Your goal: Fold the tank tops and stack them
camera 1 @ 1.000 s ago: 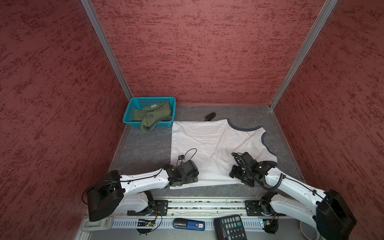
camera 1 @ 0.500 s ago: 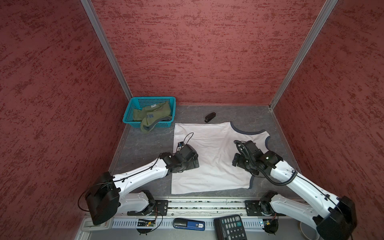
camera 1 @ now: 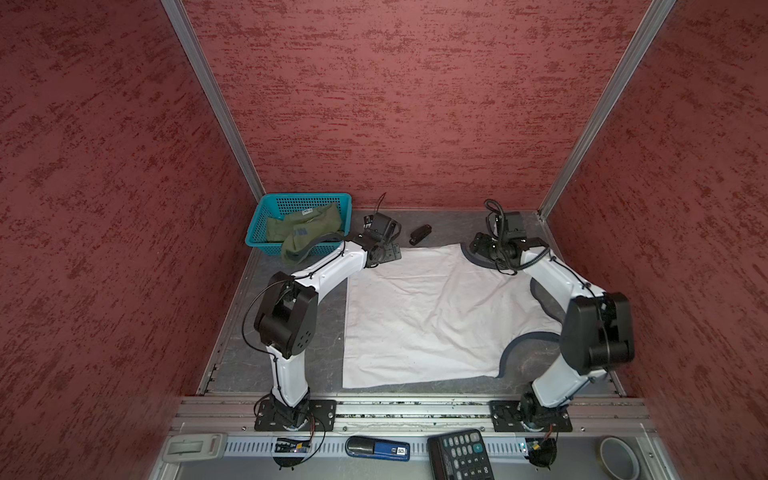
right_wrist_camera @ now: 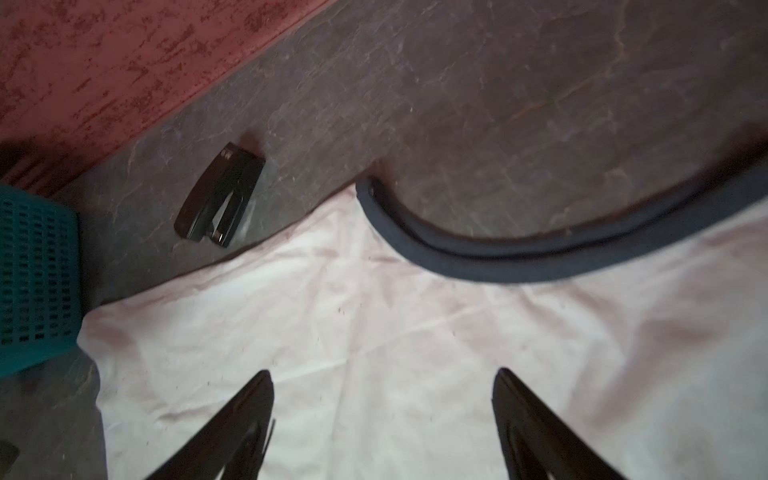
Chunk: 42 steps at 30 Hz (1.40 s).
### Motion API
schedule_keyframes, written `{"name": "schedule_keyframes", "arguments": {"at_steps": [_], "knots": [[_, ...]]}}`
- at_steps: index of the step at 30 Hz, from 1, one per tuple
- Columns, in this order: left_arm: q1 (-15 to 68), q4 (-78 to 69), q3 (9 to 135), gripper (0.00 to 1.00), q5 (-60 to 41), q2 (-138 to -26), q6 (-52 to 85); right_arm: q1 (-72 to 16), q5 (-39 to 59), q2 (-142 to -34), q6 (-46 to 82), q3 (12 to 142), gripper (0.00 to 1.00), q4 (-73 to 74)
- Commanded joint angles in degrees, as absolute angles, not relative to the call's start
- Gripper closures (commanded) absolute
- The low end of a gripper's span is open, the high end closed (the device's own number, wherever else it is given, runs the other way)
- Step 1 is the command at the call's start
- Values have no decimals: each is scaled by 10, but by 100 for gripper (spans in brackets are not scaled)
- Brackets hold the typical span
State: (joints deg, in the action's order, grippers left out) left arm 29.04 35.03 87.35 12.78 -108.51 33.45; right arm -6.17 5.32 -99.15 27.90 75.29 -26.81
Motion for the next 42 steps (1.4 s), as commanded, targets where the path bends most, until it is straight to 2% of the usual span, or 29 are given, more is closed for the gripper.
{"name": "schedule_keyframes", "arguments": {"at_steps": [1, 6, 13, 19, 25, 27, 35, 42], "knots": [[272, 345, 904, 5, 122, -1109, 312, -44, 113, -1075, 242, 828, 20, -242], [257, 338, 931, 6, 111, -1137, 303, -40, 138, -1203, 232, 946, 27, -273], [244, 323, 932, 6, 91, -1150, 303, -48, 163, -1287, 232, 1021, 41, -292], [238, 321, 938, 6, 84, -1159, 304, -50, 141, -1332, 232, 1065, 63, -321], [235, 328, 955, 6, 83, -1177, 303, -50, 111, -1336, 228, 1065, 94, -327], [234, 340, 971, 5, 87, -1191, 306, -49, 95, -1329, 225, 1055, 99, -328], [234, 416, 1066, 6, 135, -1272, 327, -27, 61, -1249, 229, 928, 100, -274], [231, 447, 1139, 11, 180, -1332, 350, -15, 69, -1224, 232, 887, 100, -248]]}}
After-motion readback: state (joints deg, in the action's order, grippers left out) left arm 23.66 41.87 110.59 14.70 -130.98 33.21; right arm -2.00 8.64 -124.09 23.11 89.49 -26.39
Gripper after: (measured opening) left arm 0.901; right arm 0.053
